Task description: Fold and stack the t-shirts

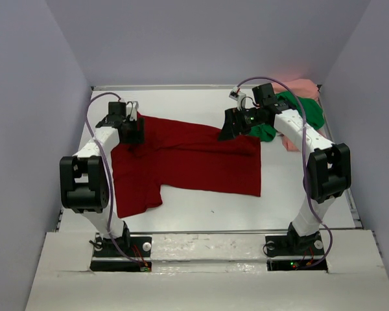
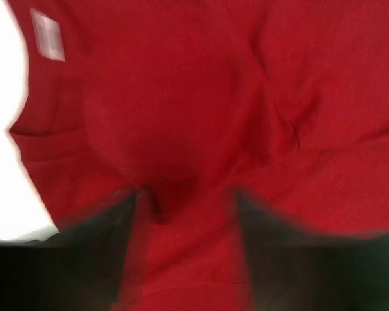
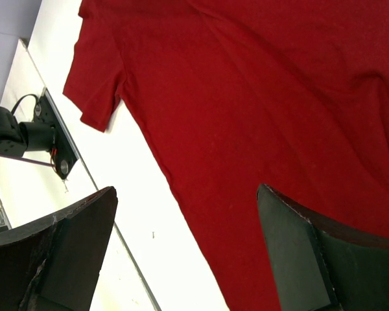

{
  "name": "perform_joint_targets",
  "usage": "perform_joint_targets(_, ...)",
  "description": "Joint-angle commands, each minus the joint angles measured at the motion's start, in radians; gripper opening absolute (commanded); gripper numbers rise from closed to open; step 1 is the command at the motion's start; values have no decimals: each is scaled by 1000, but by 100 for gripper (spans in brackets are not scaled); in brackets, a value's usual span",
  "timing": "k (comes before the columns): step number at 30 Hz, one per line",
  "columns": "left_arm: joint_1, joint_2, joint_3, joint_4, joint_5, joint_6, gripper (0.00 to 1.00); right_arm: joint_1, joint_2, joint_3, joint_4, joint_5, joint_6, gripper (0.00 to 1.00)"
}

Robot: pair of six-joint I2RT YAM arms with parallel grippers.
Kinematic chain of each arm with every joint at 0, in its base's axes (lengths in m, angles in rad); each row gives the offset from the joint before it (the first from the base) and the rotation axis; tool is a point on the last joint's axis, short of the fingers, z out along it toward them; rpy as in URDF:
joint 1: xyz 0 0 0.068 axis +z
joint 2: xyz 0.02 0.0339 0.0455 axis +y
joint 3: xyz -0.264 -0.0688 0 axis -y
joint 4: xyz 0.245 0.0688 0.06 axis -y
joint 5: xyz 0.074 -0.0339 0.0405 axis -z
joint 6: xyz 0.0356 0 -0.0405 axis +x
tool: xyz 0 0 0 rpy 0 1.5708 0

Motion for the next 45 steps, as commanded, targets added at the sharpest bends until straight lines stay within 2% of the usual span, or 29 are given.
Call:
perform_joint_targets(1,5,27,-49,-21,108,28,81,5,-43,8,24,-3,-11,93)
perform_joint_targets(3,5,27,-56,-28,108,41,99,5,-41,10,26,2,-11,93)
perform_joint_targets(7,5,32,-40,-78,81,57,99,5,-38,14,26,3,-10,93)
perform_joint_targets(10,7,-12,-50,-55,9,66,99,5,-34,14,26,0,-7,93)
perform_joint_targets(15,7,-123,-52,22,-238,81,99,5,-21,4,26,-8,-2,93)
perform_joint_targets(17,10,-128,-46,39,-284,98,99,5,-24,4,27,-9,-2,93)
perform_joint_targets(22,51,-109,-60,106,-288,111,99,5,-23,14,27,-12,1,93)
perform_joint_targets(25,76,-34,-23,105,-222,80,95,5,-26,14,27,-14,2,93)
perform_joint_targets(28,114,70,38,82,-105,43,85,5,-27,13,26,-12,-1,93)
perform_joint_targets(29,123,117,64,71,-25,32,84,5,-32,7,26,-9,-4,93)
perform_joint_targets(33,152,182,94,60,95,-3,83,5,-41,-6,26,0,-13,93)
perform_joint_targets(41,186,202,86,82,307,-23,76,5,-26,-6,26,-5,-11,93)
perform_joint_targets(45,191,179,74,100,337,-24,69,5,-18,-6,27,-8,-11,93)
